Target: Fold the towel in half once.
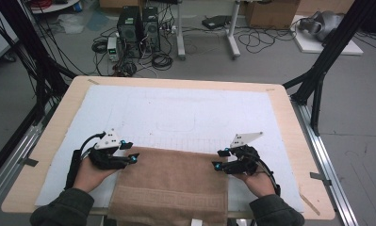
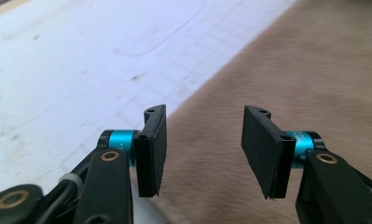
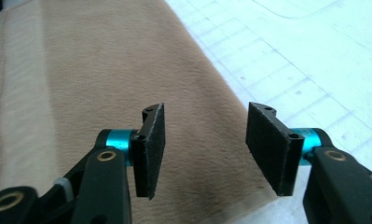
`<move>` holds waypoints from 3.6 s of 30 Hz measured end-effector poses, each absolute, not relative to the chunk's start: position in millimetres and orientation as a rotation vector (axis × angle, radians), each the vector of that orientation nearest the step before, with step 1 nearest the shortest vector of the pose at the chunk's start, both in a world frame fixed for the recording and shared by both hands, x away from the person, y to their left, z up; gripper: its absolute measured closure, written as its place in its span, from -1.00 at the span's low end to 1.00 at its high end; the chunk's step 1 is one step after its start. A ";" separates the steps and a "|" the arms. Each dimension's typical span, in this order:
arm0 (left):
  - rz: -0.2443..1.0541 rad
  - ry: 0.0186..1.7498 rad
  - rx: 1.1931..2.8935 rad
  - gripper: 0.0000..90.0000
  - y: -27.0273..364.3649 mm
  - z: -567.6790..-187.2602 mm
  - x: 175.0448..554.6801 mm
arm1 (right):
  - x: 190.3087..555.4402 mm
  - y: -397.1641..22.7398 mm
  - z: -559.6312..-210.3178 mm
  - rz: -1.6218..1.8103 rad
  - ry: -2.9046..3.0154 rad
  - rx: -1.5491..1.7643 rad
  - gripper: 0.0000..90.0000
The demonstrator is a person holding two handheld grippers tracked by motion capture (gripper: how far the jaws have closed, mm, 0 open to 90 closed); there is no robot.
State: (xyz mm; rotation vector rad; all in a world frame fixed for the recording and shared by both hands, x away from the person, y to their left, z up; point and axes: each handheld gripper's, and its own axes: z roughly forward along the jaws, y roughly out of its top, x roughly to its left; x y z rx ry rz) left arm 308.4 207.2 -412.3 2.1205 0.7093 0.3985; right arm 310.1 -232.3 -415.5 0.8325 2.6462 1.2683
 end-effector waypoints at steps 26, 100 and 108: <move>0.244 0.809 2.147 0.74 214.5 -439.1 331.3 | 334.8 -234.3 -439.9 1.183 2.695 0.894 0.77; 0.316 0.829 2.119 0.32 217.2 -441.1 315.6 | 331.4 -229.0 -436.7 1.184 2.645 0.867 0.27; 0.340 0.798 2.119 0.64 215.6 -445.2 315.3 | 330.9 -227.8 -440.8 1.157 2.647 0.829 0.62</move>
